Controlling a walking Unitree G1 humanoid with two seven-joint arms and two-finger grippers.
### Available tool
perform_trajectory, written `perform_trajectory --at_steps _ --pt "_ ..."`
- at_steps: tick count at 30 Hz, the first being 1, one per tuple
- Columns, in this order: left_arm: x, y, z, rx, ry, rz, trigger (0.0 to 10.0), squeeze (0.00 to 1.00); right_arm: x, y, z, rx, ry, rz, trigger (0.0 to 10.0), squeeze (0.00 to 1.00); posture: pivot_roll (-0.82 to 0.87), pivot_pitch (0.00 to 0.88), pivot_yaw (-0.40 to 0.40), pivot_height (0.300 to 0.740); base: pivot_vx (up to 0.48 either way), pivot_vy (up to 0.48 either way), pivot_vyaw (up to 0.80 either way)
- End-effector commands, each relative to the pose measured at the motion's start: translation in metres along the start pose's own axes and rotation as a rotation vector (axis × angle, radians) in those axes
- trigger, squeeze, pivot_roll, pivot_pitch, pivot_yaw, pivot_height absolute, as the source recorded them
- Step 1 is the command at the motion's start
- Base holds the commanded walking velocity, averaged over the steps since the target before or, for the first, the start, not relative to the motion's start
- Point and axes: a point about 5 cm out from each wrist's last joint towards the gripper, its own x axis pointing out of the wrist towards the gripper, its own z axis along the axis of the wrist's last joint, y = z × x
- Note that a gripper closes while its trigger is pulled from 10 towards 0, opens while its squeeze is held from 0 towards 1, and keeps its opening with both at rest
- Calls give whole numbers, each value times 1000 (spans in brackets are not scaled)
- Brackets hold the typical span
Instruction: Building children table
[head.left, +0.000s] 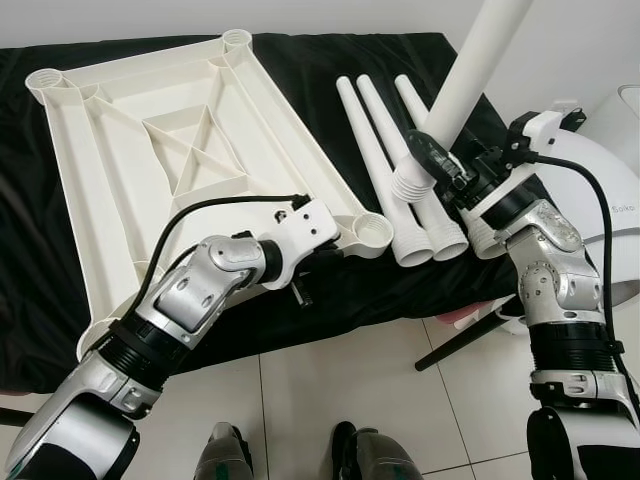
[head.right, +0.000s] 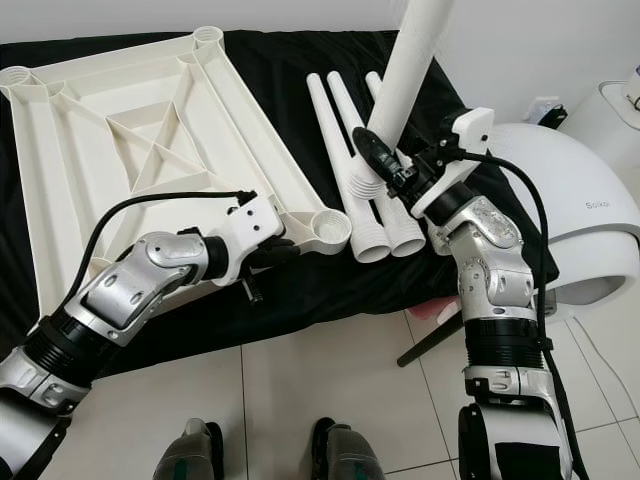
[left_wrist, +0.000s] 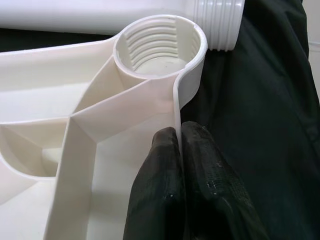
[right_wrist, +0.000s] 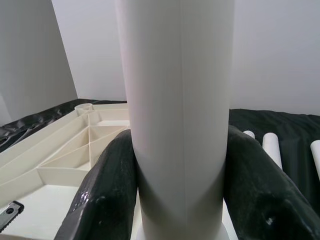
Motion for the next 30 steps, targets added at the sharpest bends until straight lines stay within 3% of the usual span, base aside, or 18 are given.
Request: perform_trajectory --at_steps 1,7,13,30 --pt "-7 3 -25 -19 105 25 10000 0 0 4 3 0 -14 25 10000 0 51 195 -33 740 0 0 0" --pt "-20 19 -39 5 176 97 10000 0 -2 10 3 36 -18 85 10000 0 52 190 -32 740 0 0 0" --pt "-28 21 -39 18 177 94 10000 0 -3 23 -5 76 -16 147 10000 0 53 184 -29 740 0 0 0" --pt "-34 4 -23 60 124 21 10000 0 7 29 -37 152 0 204 10000 0 84 196 -41 740 0 0 0"
